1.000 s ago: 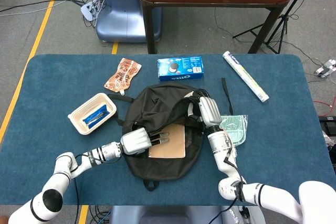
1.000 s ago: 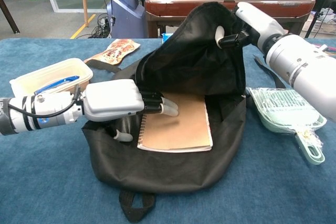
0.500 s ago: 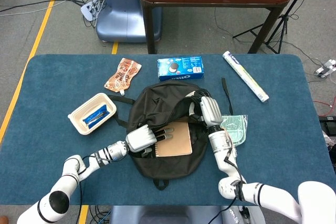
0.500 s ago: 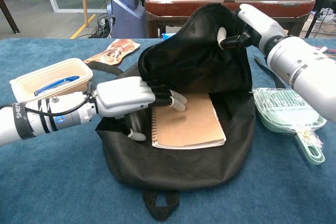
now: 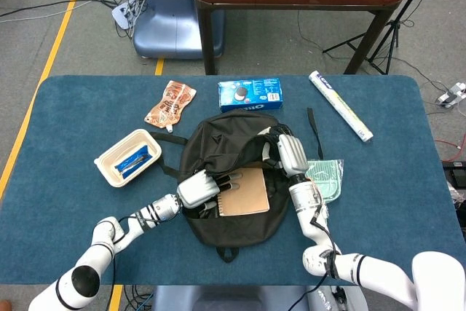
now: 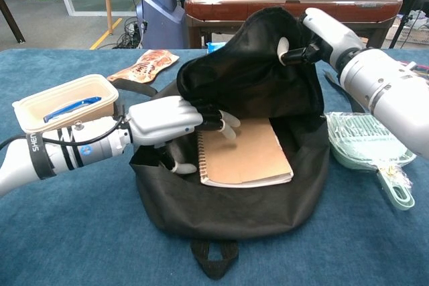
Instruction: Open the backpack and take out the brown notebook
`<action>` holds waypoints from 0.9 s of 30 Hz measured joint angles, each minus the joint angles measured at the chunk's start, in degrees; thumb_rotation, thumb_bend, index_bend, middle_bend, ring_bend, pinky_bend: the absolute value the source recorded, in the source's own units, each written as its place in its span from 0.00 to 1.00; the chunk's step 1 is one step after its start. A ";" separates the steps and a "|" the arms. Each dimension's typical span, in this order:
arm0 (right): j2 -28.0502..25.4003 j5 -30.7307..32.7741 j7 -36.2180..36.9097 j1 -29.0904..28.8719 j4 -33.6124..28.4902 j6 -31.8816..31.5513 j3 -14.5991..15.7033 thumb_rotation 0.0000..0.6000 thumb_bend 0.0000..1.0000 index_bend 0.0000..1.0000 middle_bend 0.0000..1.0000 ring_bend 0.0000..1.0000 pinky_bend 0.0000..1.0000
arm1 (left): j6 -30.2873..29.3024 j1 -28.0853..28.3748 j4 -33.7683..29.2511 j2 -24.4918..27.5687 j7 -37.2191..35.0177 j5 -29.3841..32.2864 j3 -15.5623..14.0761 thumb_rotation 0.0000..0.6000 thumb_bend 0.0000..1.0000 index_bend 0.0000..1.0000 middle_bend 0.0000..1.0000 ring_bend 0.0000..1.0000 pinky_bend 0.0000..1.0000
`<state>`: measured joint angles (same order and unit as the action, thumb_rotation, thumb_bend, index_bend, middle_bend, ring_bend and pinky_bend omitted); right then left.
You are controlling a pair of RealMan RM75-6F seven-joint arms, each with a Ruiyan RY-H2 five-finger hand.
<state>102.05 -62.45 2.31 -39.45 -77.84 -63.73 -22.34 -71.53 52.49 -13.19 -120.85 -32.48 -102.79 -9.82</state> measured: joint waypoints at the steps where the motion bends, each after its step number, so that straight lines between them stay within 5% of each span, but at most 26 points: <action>1: 0.02 0.05 -0.03 -0.01 0.06 0.05 0.00 1.00 0.78 0.71 0.37 0.22 0.13 | -0.03 0.00 -0.08 -0.01 -0.07 0.13 0.07 1.00 0.36 0.26 0.11 0.01 0.00; 20: 0.09 0.89 -0.30 -0.20 0.49 0.37 -0.55 1.00 0.78 0.71 0.37 0.22 0.13 | 0.27 -0.24 -1.92 -0.76 1.68 1.98 1.06 1.00 0.54 0.50 0.13 0.00 0.00; 23: 0.01 1.13 -0.20 -0.22 0.59 0.39 -0.80 1.00 0.78 0.71 0.37 0.22 0.13 | 0.10 -0.44 -2.78 -0.79 1.68 2.37 1.40 1.00 0.55 0.52 0.23 0.02 0.00; 27: 0.07 1.56 -0.11 -0.34 0.88 0.67 -1.04 1.00 0.78 0.71 0.37 0.22 0.13 | -0.35 -0.51 -4.29 -0.48 1.13 2.39 1.40 1.00 0.55 0.56 0.43 0.16 0.00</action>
<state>102.12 -60.89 2.20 -39.79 -76.96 -63.06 -23.38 -71.88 51.97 -17.48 -121.33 -31.35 -100.39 -8.42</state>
